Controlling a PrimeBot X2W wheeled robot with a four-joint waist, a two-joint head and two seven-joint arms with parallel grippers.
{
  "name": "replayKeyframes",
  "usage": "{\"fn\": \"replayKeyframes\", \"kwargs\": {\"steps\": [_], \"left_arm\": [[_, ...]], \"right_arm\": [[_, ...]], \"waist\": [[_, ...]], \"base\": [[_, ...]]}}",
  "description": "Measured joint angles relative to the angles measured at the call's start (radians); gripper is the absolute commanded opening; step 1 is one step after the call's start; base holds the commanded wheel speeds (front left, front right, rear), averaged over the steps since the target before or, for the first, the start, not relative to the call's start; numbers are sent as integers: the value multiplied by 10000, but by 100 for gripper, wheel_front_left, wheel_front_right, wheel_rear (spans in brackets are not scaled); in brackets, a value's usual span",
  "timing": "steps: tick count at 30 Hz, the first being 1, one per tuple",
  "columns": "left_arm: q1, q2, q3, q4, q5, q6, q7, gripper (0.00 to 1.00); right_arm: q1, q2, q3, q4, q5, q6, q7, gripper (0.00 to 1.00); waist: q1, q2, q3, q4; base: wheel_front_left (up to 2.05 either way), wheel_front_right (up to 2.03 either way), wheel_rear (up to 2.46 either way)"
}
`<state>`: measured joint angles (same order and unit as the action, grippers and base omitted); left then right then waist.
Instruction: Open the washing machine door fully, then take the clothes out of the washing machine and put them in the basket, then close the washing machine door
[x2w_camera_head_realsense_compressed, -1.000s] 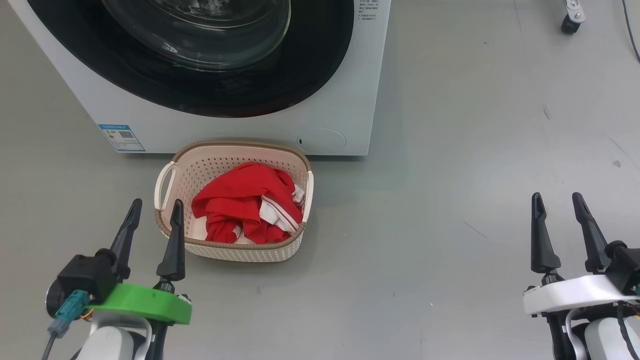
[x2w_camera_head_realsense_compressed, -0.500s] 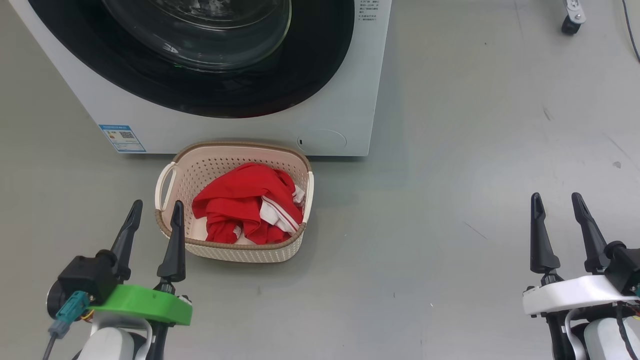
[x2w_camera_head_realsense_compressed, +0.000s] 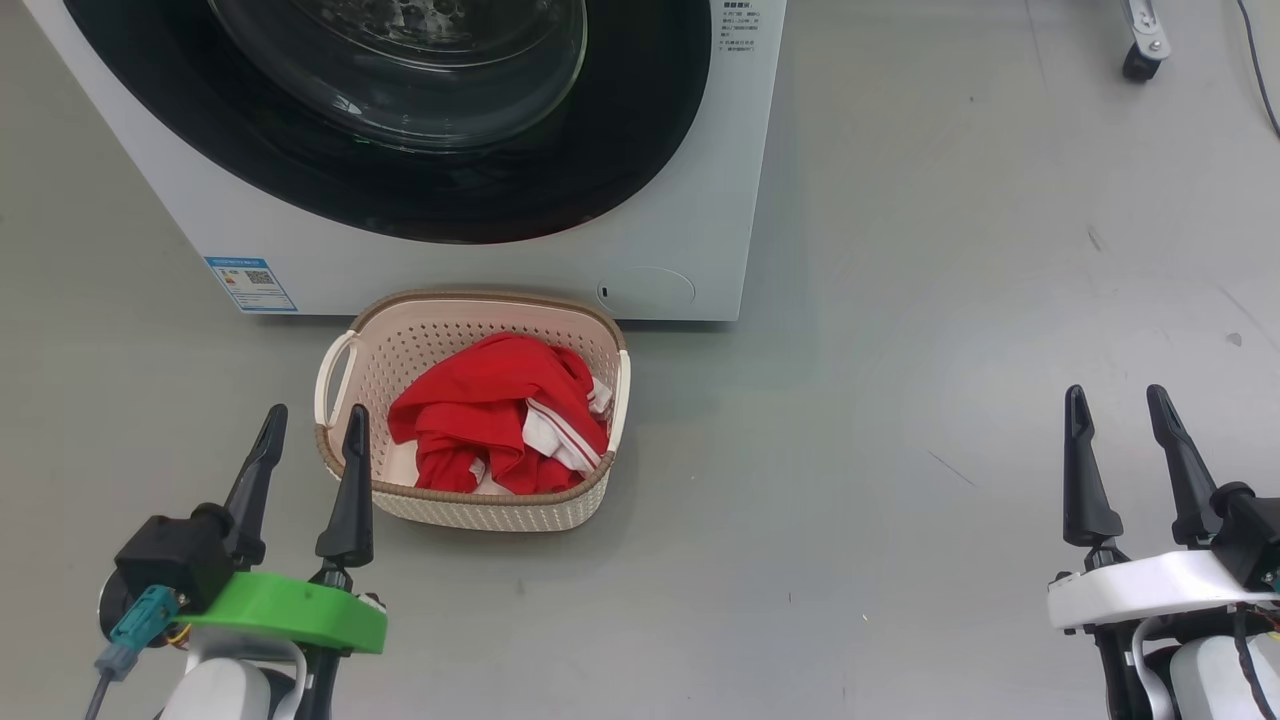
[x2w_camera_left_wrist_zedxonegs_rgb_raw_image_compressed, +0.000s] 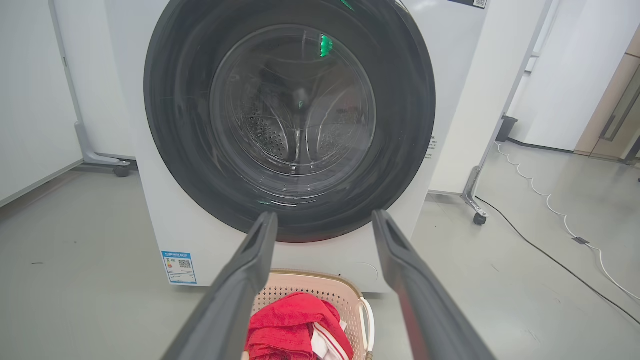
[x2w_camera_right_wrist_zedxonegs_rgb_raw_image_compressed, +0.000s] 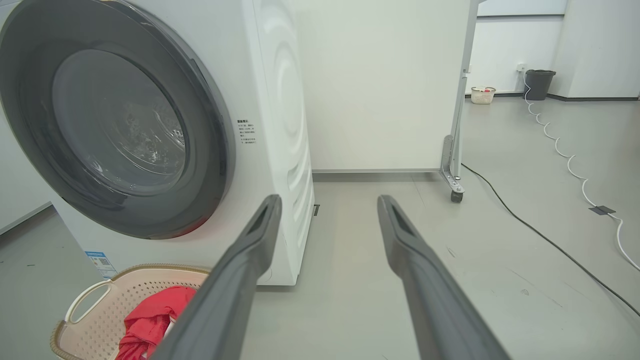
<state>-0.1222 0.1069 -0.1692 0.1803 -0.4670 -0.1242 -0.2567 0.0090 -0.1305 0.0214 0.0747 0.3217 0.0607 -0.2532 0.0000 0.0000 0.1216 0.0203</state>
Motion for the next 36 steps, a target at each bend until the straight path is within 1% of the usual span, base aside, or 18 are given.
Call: {"fn": "replayKeyframes", "kwargs": {"steps": [4, 6, 24, 27, 36], "left_arm": [[3, -23, -2, 0, -52, 0, 0, 100], [5, -23, 0, 2, -52, 0, 0, 100], [37, -19, -23, 8, -58, 0, 0, 100], [37, -13, -48, 6, -65, 0, 0, 100], [37, -4, -100, -2, -71, 0, 0, 100]], "right_arm": [[1, 12, -31, 2, 0, 13, 0, 100], [2, 17, -42, 2, 0, 84, 0, 100], [3, 96, -102, 2, -75, 105, 0, 100], [3, 123, -111, 2, -75, 173, 0, 100], [3, 161, -159, 21, -92, 180, 0, 100]], "waist": [[0, 0, -12, 14], [0, 0, -12, 21], [0, 0, 0, 44], [1, 0, 4, 42], [0, 0, -5, 32]], "base": [[0, 0, 0], [0, 0, 0], [0, 0, 0], [0, 0, 0], [0, 0, 0]]}}
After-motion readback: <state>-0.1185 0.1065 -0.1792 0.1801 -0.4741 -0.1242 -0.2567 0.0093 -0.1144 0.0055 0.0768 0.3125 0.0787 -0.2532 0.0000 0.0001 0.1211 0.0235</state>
